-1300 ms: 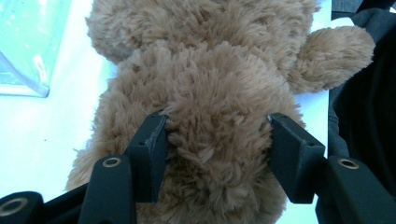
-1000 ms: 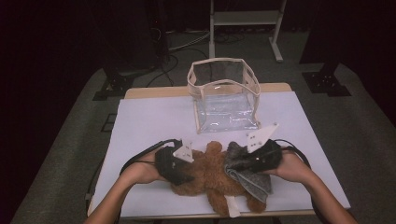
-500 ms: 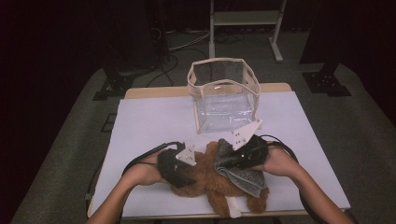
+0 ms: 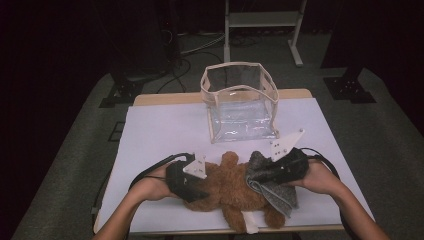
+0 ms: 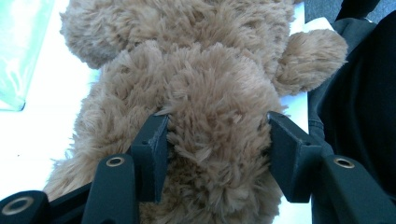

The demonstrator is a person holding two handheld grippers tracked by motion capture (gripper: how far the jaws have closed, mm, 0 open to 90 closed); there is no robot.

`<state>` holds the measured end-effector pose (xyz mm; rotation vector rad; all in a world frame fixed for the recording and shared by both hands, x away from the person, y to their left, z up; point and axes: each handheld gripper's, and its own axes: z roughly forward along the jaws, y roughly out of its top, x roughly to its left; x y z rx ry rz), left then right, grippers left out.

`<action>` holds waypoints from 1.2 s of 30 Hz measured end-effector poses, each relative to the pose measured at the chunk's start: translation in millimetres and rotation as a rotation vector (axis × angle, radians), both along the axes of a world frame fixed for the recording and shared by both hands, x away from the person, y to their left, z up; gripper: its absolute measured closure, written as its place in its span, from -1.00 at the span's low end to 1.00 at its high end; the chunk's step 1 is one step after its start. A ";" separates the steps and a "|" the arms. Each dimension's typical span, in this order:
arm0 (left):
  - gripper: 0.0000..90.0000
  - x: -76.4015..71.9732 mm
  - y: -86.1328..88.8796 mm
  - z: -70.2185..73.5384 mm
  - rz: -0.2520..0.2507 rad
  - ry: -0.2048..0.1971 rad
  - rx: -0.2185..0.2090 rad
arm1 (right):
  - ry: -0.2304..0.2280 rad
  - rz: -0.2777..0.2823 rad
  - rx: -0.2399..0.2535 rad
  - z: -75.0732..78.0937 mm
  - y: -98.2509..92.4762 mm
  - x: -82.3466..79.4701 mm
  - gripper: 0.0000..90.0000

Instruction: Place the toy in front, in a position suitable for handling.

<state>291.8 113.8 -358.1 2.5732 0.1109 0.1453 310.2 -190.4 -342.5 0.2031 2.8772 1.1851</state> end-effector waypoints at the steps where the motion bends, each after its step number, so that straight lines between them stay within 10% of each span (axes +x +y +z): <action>1: -0.03 0.5 -0.3 -0.9 0.001 0.002 0.000 | -0.005 0.005 -0.007 2.0 4.4 0.5 0.68; 9: -0.02 -1.4 2.5 -4.6 -0.002 0.013 -0.012 | -0.013 0.060 -0.014 2.7 46.0 13.2 0.68; 24: -0.03 -3.6 1.9 -3.8 0.004 0.000 -0.002 | 0.068 -0.144 0.111 -29.2 -60.5 -5.1 0.68; 36: -0.12 -4.0 1.6 5.1 0.016 -0.027 0.024 | 0.045 -0.065 0.145 -13.9 -27.4 5.4 0.68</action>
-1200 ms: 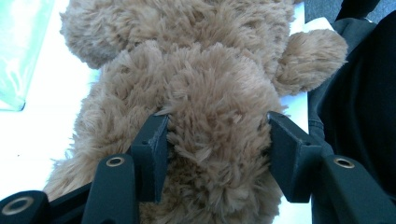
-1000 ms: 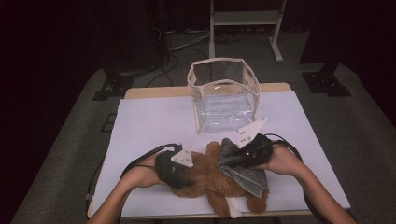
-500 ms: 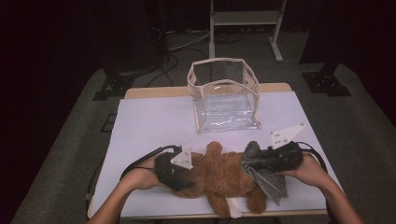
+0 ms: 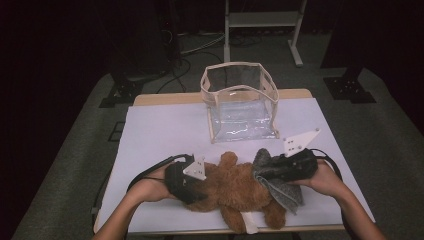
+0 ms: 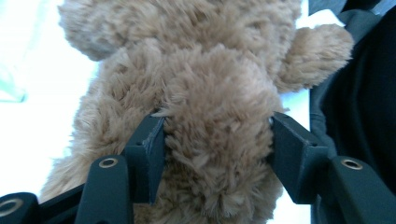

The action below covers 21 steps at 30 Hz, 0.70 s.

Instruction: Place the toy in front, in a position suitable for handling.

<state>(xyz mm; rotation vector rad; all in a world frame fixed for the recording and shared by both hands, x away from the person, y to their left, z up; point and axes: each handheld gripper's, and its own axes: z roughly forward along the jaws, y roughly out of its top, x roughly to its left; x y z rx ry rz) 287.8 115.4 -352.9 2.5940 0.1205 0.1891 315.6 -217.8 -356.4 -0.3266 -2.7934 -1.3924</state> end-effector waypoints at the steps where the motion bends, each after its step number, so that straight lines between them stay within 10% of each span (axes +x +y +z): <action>1: -0.13 0.3 -0.6 3.0 0.004 -0.001 -0.008 | -0.002 0.016 -0.007 -0.5 5.5 -1.0 0.68; 7: -0.06 2.5 -11.3 3.5 -0.017 0.004 0.001 | -0.004 0.075 -0.037 -5.3 17.6 -18.5 0.68; 16: -0.03 -2.6 -14.1 -2.1 -0.037 0.014 0.015 | 0.030 -0.081 -0.044 -11.2 -30.4 -5.3 0.68; 21: -0.06 -3.9 -16.5 -2.4 -0.047 0.018 0.026 | 0.023 -0.018 -0.013 -6.5 -7.5 0.1 0.68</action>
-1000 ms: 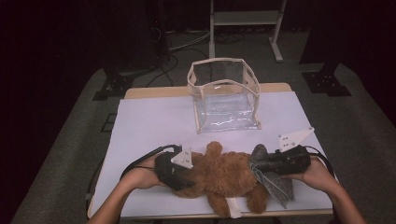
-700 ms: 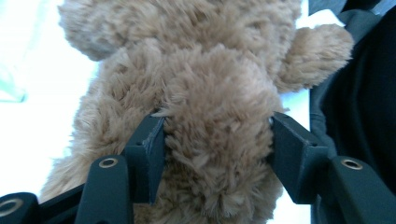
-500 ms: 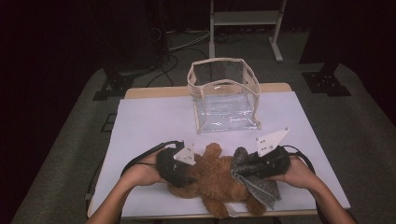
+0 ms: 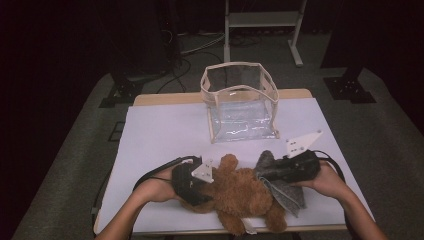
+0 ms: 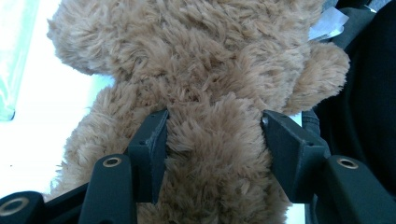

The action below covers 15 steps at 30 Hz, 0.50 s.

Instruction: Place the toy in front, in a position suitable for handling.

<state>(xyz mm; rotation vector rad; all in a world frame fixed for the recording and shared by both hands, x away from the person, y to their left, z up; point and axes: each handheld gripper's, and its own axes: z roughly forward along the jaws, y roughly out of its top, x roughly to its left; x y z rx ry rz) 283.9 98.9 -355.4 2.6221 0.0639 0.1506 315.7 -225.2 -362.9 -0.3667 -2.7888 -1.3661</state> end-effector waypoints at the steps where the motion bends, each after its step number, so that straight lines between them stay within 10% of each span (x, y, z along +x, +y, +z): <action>1: -0.06 -0.4 -0.2 -0.2 -0.003 0.000 0.002 | -0.006 0.017 0.000 0.7 7.8 1.0 0.68; 6: -0.06 -1.8 2.7 -1.3 -0.006 0.003 -0.007 | -0.013 0.053 -0.011 0.6 25.9 4.8 0.68; 15: -0.07 -2.1 1.9 -1.6 -0.005 0.004 -0.017 | 0.050 -0.072 -0.060 -19.2 -25.0 1.7 0.68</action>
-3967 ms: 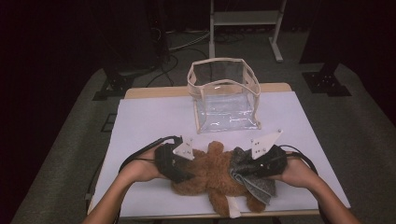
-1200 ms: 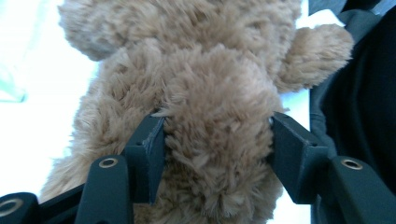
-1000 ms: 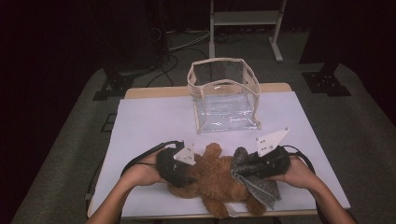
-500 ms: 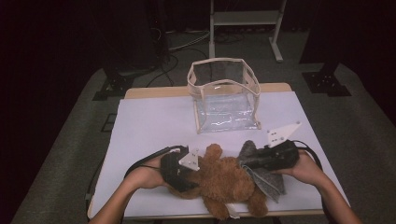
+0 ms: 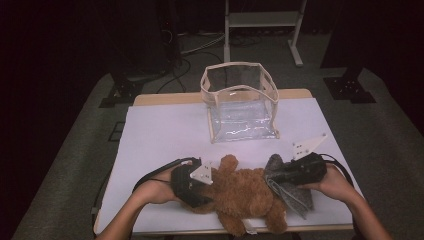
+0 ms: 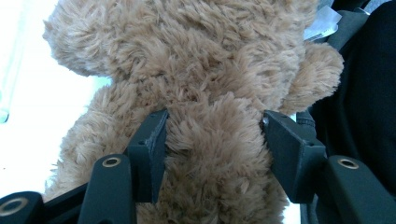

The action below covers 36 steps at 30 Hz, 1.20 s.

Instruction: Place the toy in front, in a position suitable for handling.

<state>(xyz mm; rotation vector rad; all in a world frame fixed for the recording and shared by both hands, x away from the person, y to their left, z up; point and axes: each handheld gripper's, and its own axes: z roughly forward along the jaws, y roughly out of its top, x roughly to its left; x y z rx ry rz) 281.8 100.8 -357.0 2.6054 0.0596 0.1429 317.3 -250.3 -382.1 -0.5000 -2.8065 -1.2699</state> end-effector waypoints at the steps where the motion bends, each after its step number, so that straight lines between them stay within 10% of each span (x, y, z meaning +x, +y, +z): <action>1: -0.07 0.5 -0.4 0.0 -0.001 0.001 0.001 | -0.005 -0.004 -0.003 2.3 -3.3 -0.3 0.68; 11: -0.07 0.9 -0.4 0.1 -0.003 -0.001 0.000 | -0.036 0.074 0.001 13.8 29.7 7.2 0.68; 18: -0.07 0.5 -3.2 0.4 -0.001 -0.014 0.008 | 0.019 0.005 -0.038 -6.8 -5.7 1.5 0.68; 23: -0.05 1.8 -8.2 0.7 -0.008 -0.018 0.014 | -0.010 -0.010 0.011 9.9 -15.3 -0.6 0.68; 30: -0.06 2.6 -7.6 0.6 -0.001 -0.017 0.005 | -0.096 0.162 0.016 46.9 51.2 -6.9 0.68; 36: -0.08 0.1 4.0 11.1 0.016 -0.029 -0.040 | -0.067 0.214 -0.062 33.9 81.5 -9.3 0.68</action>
